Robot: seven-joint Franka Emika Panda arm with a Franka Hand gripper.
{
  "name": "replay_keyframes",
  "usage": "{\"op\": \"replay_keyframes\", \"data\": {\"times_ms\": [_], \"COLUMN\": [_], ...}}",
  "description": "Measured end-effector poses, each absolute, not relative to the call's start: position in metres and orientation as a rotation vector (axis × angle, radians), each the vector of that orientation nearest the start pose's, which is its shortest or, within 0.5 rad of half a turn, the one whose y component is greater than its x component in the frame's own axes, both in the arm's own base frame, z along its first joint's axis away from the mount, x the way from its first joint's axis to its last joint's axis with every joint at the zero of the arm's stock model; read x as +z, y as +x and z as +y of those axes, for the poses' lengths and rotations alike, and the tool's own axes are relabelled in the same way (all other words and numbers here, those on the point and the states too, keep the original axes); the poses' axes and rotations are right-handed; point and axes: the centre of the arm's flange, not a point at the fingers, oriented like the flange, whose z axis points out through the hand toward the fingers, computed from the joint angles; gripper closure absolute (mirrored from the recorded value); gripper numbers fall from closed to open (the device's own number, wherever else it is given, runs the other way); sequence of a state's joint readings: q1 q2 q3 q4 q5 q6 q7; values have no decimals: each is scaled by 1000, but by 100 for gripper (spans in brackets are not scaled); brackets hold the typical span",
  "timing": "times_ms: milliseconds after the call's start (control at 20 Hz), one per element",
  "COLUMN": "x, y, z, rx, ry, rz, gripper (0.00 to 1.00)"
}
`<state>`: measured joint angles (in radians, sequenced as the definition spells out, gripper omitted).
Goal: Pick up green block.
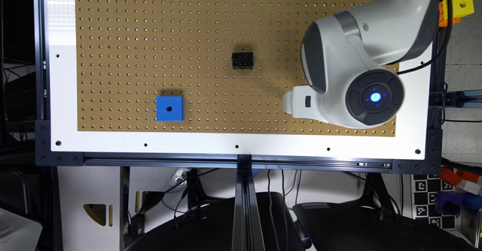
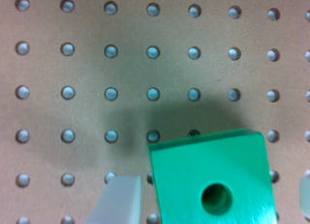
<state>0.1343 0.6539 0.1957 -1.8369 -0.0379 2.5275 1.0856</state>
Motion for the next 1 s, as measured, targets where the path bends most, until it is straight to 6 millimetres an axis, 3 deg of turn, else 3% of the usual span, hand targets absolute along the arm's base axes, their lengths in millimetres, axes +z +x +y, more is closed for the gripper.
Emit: {"op": "replay_keyframes", "data": {"times_ms": [550,600,1000], "x": [183,181,180], "y": [621,627,627], "z": [205,205,204], "rx": [27,20,24], "ry": [-2811,-2805,-2812], "rz": [1134,1134,1136], "gripper": [0,100,100]}}
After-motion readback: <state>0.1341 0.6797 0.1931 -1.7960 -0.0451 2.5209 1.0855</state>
